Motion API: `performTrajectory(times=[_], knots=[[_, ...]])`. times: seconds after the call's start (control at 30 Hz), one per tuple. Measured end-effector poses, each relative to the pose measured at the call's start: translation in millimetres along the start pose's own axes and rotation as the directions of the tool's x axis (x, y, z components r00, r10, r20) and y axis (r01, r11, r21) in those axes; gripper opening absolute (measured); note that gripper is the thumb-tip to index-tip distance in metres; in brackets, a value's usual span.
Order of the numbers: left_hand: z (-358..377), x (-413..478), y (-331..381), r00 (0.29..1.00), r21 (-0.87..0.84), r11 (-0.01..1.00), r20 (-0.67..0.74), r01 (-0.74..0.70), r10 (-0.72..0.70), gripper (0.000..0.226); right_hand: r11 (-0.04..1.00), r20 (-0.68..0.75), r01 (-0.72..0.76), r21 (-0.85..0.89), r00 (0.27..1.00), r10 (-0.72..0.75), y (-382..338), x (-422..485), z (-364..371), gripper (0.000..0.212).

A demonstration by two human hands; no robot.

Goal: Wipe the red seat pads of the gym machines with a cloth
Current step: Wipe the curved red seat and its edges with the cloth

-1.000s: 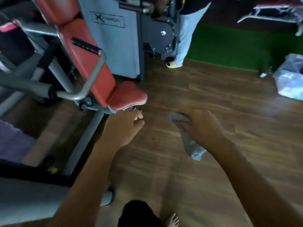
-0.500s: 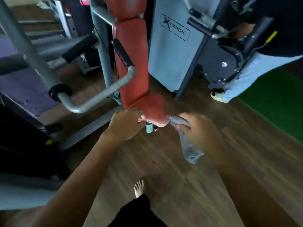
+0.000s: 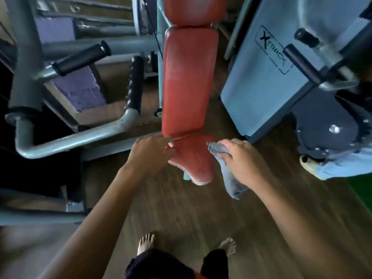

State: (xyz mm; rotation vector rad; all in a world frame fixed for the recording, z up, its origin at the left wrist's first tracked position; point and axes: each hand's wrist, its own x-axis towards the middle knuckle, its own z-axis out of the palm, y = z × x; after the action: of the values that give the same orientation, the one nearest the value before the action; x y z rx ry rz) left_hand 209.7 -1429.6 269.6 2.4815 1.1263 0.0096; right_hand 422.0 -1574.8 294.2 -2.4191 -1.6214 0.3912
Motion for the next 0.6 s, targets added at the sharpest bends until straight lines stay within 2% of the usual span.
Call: performTrajectory(times=[0.1,0.23,0.3,0.47,0.6], knots=[[31.0,8.7,21.8,0.989,-0.028,0.989,-0.017,0.143,-0.144,0.023,0.994,0.058,0.110,0.002,0.992,-0.110,44.6,30.4,5.7,0.030],[81.9,16.8,48.2,0.933,-0.089,0.929,0.013,0.359,-0.359,0.024,0.979,0.173,0.203,0.035,0.963,-0.206,106.7,68.5,24.5,0.032],[112.9,23.0,55.9,0.906,-0.115,0.899,0.025,0.423,-0.423,0.024,0.972,0.199,0.222,0.076,0.952,-0.233,133.5,83.9,40.8,0.030],[204.5,50.2,52.4,0.854,-0.133,0.847,0.157,0.515,-0.496,0.026,0.967,0.194,0.218,0.129,0.951,-0.240,188.0,109.4,103.4,0.027],[282.8,83.6,31.3,0.848,-0.177,0.832,0.183,0.526,-0.497,0.033,0.947,0.176,0.255,0.198,0.941,-0.290,216.8,118.3,179.9,0.023]])
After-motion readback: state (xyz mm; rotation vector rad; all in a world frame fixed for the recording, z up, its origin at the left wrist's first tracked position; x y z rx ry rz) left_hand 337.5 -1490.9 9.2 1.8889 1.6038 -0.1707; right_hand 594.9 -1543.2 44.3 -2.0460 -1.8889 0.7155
